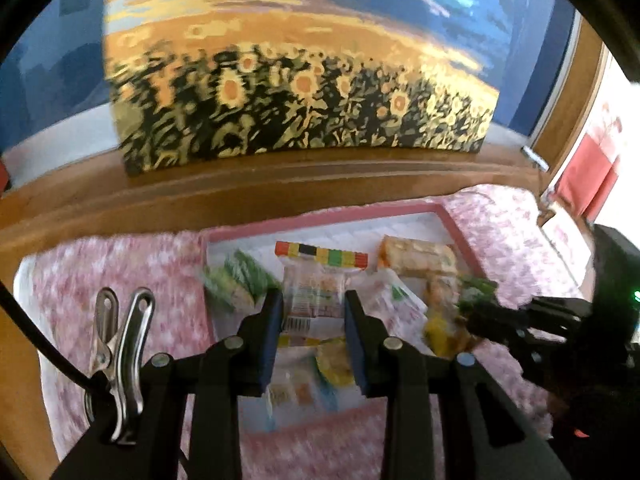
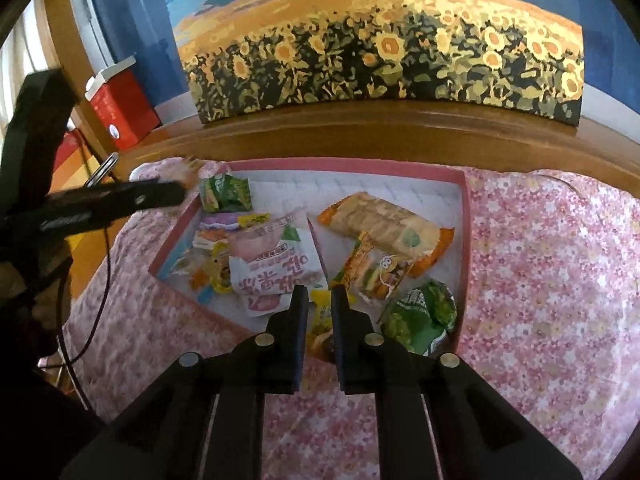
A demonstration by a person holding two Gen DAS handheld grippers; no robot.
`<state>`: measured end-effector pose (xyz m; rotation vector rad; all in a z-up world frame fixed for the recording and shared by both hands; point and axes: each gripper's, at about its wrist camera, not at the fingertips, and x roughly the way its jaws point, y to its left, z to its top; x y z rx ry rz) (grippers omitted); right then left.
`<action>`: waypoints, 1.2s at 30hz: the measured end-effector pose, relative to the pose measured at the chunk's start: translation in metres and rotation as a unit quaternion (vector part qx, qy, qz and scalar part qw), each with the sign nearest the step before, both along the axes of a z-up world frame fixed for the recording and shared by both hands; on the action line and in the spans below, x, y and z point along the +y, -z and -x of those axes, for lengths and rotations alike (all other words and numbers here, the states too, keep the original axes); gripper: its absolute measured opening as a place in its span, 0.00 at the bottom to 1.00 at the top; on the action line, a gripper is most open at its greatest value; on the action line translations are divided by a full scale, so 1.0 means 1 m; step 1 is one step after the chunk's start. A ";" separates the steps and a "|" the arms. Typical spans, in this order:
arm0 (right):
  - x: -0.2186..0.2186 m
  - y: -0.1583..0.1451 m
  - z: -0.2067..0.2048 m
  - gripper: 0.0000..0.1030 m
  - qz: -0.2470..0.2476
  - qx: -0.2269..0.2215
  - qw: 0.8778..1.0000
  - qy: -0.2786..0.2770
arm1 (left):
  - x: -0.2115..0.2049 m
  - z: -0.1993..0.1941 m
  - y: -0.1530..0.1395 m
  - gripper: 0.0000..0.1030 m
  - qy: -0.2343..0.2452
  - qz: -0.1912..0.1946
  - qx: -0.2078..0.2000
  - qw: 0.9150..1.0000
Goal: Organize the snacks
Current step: 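Carry both candies over the tray and open both tools to drop them, then withdraw both open tools from the tray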
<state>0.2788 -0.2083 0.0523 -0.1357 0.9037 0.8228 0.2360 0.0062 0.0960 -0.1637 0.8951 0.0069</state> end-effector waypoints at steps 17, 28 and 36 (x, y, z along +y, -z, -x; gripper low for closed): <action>0.013 0.001 -0.012 0.13 0.025 -0.016 0.999 -0.018 | -0.001 -0.044 0.024 0.48 -0.039 -0.035 0.036 0.998; -0.001 -0.042 0.017 0.13 0.010 -0.070 0.998 0.000 | -0.024 0.007 -0.025 0.53 -0.044 -0.048 -0.006 0.998; -0.015 -0.067 0.048 0.19 -0.006 -0.097 0.995 0.011 | -0.042 0.053 -0.051 0.56 -0.044 -0.039 -0.034 0.998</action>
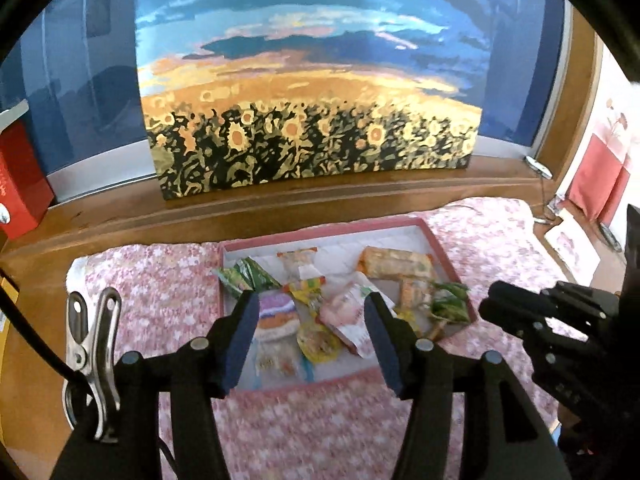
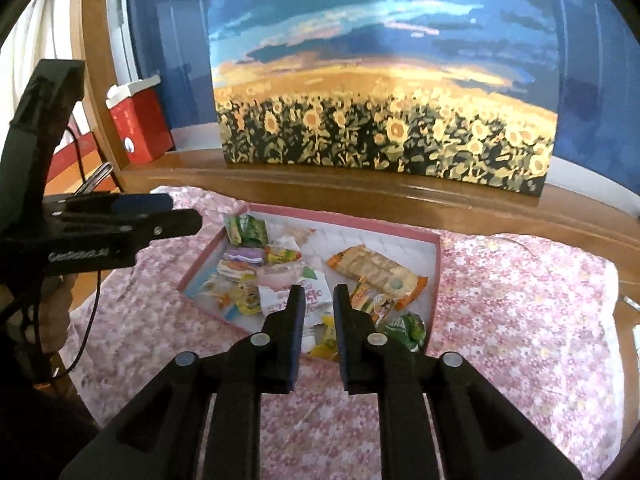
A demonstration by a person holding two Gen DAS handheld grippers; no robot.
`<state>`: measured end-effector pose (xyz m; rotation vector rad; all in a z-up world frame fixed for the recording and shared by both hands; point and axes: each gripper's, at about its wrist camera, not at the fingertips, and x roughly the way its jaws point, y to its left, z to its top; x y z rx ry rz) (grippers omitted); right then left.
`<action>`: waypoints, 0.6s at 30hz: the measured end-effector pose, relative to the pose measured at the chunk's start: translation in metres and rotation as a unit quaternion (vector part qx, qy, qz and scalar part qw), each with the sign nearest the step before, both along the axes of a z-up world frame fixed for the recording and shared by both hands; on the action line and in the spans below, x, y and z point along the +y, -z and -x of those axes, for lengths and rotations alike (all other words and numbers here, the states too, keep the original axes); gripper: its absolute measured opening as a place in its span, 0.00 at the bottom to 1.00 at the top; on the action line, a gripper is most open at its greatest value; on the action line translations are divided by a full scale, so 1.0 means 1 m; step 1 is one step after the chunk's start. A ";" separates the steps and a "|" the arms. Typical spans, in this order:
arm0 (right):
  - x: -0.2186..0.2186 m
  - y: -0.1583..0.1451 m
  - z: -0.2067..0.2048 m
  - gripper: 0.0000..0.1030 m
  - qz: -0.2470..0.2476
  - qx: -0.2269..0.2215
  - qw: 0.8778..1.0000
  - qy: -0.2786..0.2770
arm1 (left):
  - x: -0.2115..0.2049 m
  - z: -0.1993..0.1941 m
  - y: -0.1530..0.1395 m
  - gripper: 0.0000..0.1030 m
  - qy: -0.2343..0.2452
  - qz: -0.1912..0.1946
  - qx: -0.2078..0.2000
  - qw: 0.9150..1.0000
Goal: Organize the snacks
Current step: 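Withdraw both open tools from the tray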
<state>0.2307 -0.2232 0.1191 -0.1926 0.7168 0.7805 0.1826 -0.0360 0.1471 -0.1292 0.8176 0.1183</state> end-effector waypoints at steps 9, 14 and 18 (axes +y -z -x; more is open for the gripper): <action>-0.008 -0.007 0.028 0.28 -0.003 -0.001 1.000 -0.002 | -0.009 0.040 -0.010 0.81 -0.012 0.003 -0.020 1.000; -0.014 -0.008 0.042 0.29 0.000 -0.003 1.000 0.001 | -0.013 0.054 -0.013 0.82 -0.013 -0.002 -0.029 0.999; -0.021 -0.012 0.050 0.39 -0.009 -0.005 1.000 0.005 | -0.019 0.064 -0.013 0.82 -0.005 -0.007 -0.031 0.999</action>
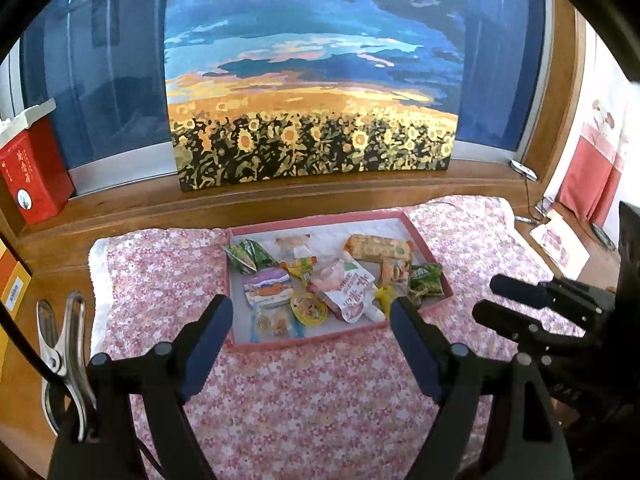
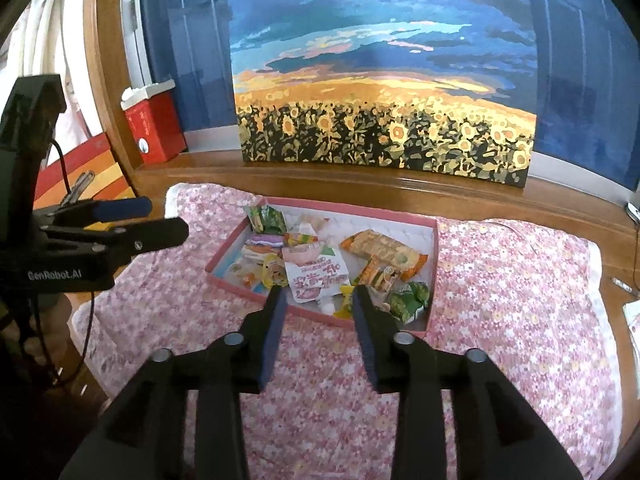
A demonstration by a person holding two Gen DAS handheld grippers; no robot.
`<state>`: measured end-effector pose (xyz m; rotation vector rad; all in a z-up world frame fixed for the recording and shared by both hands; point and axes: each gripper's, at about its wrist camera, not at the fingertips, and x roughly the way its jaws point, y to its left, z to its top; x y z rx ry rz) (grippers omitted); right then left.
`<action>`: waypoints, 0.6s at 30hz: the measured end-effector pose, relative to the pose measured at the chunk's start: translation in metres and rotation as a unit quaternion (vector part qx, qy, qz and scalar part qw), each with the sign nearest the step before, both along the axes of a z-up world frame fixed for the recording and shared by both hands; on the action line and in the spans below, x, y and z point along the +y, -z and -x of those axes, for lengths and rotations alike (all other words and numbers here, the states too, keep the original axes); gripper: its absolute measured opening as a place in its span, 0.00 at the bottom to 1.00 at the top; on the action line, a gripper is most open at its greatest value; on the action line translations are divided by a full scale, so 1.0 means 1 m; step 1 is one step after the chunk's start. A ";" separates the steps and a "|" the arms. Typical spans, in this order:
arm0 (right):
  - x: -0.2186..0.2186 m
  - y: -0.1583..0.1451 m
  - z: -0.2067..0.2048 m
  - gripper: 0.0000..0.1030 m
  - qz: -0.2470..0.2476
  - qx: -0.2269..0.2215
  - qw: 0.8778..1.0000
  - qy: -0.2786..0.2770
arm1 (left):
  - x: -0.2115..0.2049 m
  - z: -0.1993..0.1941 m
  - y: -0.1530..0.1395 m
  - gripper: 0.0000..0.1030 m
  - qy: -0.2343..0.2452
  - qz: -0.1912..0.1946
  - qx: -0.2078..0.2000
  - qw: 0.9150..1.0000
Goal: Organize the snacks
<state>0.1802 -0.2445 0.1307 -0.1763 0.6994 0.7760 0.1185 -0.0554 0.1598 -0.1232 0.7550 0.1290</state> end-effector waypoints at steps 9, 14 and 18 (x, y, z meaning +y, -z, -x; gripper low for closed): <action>-0.012 0.012 0.027 0.46 0.031 0.012 0.999 0.003 | -0.006 0.031 0.024 0.82 0.001 0.016 0.039 0.999; -0.029 0.035 0.036 0.46 0.062 0.049 0.997 0.020 | -0.006 0.048 0.050 0.82 -0.012 0.025 0.081 0.996; -0.039 0.049 0.040 0.46 0.067 0.080 0.994 0.022 | -0.012 0.062 0.070 0.82 -0.013 0.027 0.107 0.994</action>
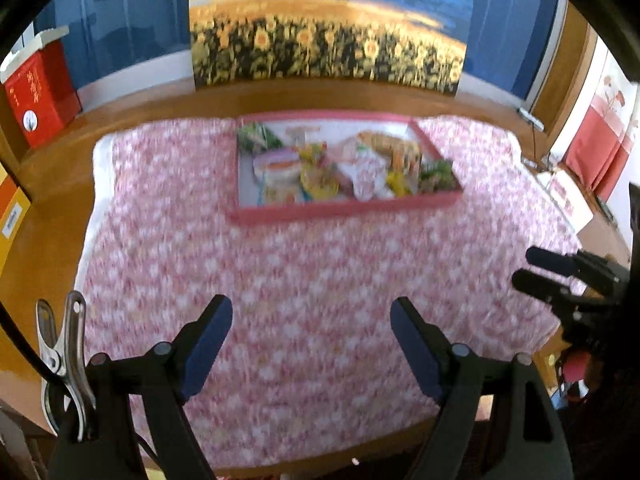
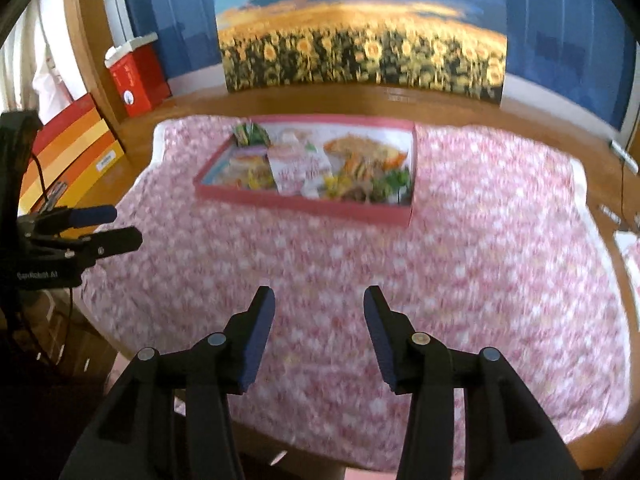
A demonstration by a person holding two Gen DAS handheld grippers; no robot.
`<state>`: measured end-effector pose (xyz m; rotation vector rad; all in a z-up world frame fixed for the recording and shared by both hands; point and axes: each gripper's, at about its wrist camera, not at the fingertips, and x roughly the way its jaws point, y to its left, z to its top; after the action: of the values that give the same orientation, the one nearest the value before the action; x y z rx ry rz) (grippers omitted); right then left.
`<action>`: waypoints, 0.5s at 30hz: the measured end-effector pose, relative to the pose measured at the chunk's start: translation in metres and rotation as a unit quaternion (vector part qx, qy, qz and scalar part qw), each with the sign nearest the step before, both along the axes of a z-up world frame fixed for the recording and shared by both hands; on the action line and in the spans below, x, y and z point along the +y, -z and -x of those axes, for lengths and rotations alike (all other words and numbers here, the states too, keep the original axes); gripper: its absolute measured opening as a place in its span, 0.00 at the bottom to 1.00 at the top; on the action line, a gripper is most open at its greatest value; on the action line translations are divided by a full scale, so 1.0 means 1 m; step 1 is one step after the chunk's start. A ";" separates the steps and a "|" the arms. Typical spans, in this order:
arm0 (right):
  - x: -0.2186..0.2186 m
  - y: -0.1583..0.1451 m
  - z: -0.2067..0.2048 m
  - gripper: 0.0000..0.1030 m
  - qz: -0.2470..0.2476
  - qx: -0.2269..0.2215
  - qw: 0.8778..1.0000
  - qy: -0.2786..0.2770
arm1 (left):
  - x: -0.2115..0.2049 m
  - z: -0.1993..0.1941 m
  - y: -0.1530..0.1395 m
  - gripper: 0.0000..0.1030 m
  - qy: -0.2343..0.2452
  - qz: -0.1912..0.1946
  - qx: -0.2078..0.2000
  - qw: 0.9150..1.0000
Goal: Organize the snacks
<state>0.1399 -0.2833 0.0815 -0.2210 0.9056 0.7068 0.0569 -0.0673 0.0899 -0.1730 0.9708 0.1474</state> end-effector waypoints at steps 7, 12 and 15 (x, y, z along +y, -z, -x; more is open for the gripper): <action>0.011 0.019 0.002 0.46 0.017 0.024 0.999 -0.027 | 0.001 -0.007 0.019 0.82 -0.003 0.012 0.024 1.000; 0.012 0.039 -0.015 0.46 0.022 0.029 0.999 -0.010 | 0.003 -0.023 0.036 0.82 0.001 0.018 0.040 0.999; 0.016 0.051 -0.030 0.46 0.018 0.037 0.999 -0.001 | 0.005 -0.033 0.045 0.82 -0.001 0.020 0.045 0.999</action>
<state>0.1699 -0.2677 0.0309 -0.2290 0.9894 0.7047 0.0894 -0.0621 0.0453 -0.2060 1.0645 0.1382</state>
